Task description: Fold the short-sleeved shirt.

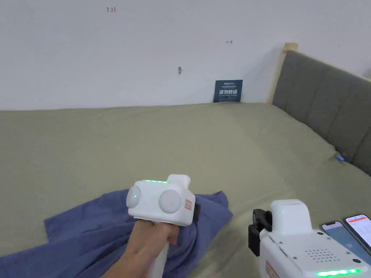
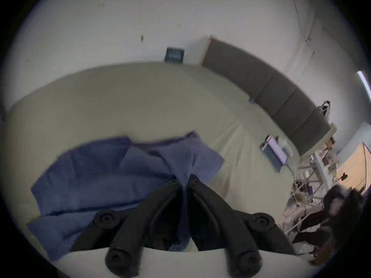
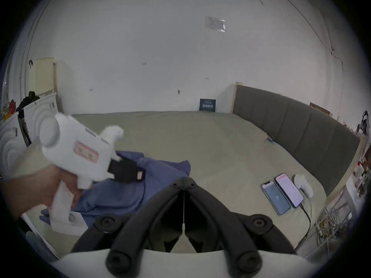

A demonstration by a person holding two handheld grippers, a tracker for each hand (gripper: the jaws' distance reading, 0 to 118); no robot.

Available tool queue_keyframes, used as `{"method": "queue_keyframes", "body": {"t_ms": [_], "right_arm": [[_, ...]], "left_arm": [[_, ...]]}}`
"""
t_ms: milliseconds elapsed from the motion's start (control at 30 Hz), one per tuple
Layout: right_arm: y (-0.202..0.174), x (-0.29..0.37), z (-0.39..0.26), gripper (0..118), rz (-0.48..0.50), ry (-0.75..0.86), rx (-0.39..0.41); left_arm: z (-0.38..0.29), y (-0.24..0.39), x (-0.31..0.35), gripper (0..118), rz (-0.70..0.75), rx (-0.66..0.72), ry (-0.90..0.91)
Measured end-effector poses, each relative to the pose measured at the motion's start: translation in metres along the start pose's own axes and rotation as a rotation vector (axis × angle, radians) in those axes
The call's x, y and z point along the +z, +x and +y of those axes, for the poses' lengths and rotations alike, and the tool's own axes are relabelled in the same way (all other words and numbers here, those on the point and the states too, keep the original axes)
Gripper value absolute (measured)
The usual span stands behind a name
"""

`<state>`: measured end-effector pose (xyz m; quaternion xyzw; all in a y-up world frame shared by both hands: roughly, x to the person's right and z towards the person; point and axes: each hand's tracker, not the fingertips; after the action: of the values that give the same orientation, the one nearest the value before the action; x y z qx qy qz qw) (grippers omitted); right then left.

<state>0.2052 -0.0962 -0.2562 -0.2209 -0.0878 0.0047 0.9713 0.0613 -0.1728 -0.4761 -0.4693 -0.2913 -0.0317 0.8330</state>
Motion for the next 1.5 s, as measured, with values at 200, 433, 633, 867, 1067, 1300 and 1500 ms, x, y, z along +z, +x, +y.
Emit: {"method": "queue_keyframes", "body": {"t_ms": [200, 433, 633, 867, 1067, 1300, 1500], "right_arm": [[0.001, -0.021, -0.014, 1, 0.0, -0.05, -0.005], [-0.007, -0.01, -0.009, 1, 0.009, -0.04, -0.009], [-0.021, 0.017, -0.003, 1, 0.036, 0.018, -0.004], [-0.043, 0.047, -0.003, 1, 0.088, 0.07, -0.023], [-0.065, 0.068, 0.001, 1, 0.122, 0.121, 0.008], [-0.084, 0.067, 0.002, 1, 0.142, 0.12, 0.03], [-0.097, 0.046, -0.001, 1, 0.16, 0.089, 0.039]], "left_arm": [[-0.016, -0.016, -0.023, 20, 0.044, 0.0, -0.026], [-0.021, -0.034, 0.048, 108, 0.053, 0.012, 0.154], [-0.076, -0.051, 0.193, 1, 0.205, 0.011, 0.477], [-0.181, -0.078, 0.331, 0, 0.46, 0.079, 0.674], [-0.246, -0.105, 0.375, 0, 0.576, 0.143, 0.658], [-0.255, -0.136, 0.371, 0, 0.526, 0.236, 0.631], [-0.209, -0.201, 0.303, 1, 0.443, 0.304, 0.411]]}}
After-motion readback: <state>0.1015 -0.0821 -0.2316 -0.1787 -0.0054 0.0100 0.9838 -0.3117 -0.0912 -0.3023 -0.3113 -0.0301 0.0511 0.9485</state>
